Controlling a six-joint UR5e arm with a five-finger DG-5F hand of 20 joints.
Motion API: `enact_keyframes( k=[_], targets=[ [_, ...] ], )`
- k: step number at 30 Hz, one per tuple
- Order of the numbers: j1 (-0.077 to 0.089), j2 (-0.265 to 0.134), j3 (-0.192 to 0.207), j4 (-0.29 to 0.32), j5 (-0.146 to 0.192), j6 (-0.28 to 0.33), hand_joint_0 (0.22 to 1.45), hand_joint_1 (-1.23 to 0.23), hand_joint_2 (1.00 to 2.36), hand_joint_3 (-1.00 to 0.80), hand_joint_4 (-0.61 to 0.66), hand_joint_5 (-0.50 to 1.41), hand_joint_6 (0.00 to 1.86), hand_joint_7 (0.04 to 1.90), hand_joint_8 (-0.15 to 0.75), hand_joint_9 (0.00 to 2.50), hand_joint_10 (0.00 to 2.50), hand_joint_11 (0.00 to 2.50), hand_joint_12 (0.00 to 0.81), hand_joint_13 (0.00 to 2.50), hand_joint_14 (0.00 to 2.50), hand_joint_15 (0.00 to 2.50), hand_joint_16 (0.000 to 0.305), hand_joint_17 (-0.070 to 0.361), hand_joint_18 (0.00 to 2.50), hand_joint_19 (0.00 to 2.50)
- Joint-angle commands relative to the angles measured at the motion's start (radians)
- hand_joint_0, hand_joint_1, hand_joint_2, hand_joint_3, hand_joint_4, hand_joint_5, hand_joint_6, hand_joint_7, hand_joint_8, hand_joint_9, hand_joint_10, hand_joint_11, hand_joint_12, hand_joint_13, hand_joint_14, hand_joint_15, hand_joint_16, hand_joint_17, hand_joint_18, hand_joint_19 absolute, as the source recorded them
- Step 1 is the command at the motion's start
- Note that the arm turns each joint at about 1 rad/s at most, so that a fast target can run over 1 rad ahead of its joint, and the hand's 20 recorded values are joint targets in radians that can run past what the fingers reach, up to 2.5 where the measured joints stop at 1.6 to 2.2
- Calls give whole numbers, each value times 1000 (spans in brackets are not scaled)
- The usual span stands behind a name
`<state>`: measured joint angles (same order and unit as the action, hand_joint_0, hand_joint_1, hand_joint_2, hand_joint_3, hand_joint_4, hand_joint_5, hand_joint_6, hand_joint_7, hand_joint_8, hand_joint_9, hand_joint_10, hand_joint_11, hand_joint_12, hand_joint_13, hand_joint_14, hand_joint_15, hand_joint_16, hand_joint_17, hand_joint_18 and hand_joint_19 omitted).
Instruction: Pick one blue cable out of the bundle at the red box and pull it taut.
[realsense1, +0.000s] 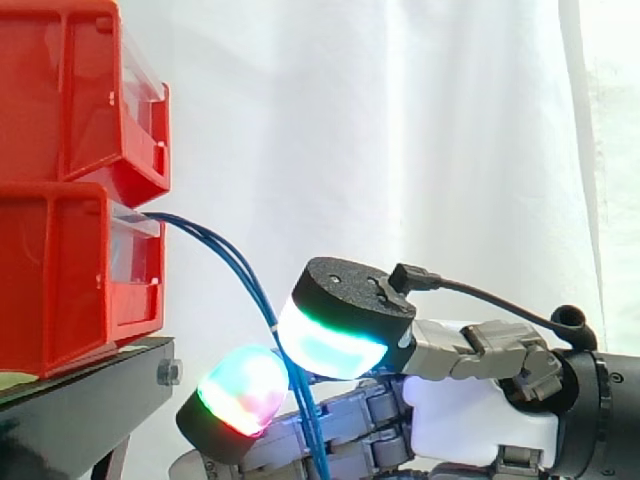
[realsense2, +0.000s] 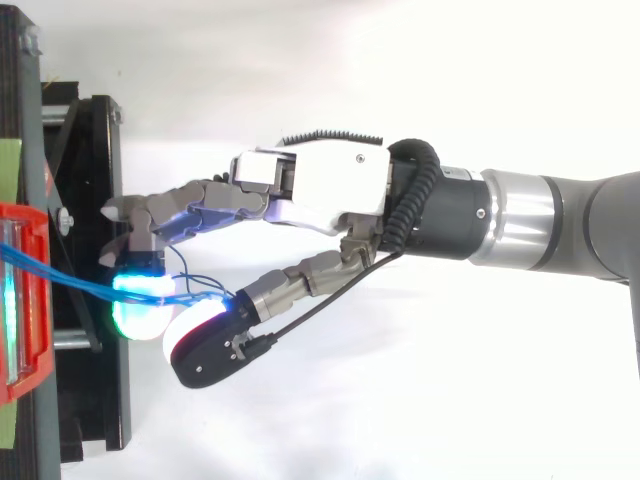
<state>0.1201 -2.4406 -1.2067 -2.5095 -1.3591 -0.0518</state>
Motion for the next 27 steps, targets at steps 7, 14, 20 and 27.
enact_keyframes(
  k=[7, 14, 20, 27],
  targets=[
    [1, 2, 1, -2, 0, 6, 576, -718, 1005, -433, 242, -133, 615, 1133, 321, 416, 4, 192, 352, 171, 3, 81, 54, 121, 174, 185],
    [-4, 2, 15, -18, -5, 21, 578, -716, 1005, -438, 247, -128, 605, 1148, 324, 436, 4, 193, 350, 185, 2, 90, 54, 120, 183, 192],
    [-8, 2, 38, -71, -6, 40, 578, -716, 1004, -436, 243, -127, 603, 1148, 324, 439, 5, 200, 350, 191, 3, 92, 54, 120, 186, 199],
    [-8, 0, 42, -83, -11, 44, 599, -710, 1009, -376, 230, -140, 704, 1047, 324, 446, 4, 189, 347, 194, 2, 94, 53, 119, 192, 192]
  ],
)
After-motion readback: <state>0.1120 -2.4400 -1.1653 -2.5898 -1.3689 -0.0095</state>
